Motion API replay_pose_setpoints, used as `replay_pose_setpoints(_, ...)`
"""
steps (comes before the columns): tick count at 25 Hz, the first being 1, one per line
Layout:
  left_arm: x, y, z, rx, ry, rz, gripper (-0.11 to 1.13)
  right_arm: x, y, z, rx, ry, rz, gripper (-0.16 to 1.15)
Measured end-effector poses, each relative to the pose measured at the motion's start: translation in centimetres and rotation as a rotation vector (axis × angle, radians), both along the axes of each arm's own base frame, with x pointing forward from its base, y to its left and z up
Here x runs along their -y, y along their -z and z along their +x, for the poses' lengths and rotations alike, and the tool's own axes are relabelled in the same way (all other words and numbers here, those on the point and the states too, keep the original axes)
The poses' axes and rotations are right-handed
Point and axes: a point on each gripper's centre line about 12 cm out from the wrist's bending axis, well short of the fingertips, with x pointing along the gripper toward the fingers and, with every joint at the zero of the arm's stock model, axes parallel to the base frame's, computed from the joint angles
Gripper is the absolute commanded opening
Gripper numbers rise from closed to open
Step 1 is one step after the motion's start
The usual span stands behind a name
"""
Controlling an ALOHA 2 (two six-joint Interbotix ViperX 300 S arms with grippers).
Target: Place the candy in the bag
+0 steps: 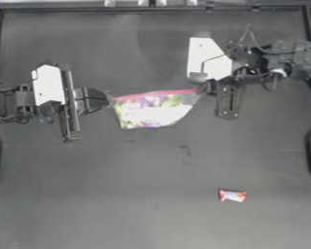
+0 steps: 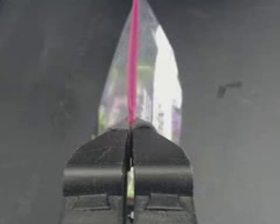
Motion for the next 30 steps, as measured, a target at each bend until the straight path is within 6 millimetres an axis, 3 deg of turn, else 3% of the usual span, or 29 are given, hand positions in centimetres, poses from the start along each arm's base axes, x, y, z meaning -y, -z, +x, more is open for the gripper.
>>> replay_pose_setpoints(14,-0.2,0.5,0.7,-0.011,0.002,-0.005,0.03,-0.3,-0.4,-1.3,0.063,0.029,-0.006,0.14)
replay_pose_setpoints(20,-0.4,0.2,1.1,-0.007,0.000,-0.003,0.03,-0.6,-1.6,-1.4,0.115,0.036,0.002,0.14)
replay_pose_setpoints(30,0.3,-1.1,2.0,-0.026,0.026,-0.003,0.03,-2.9,-3.9,-1.2,0.209,-0.006,0.013,0.08)
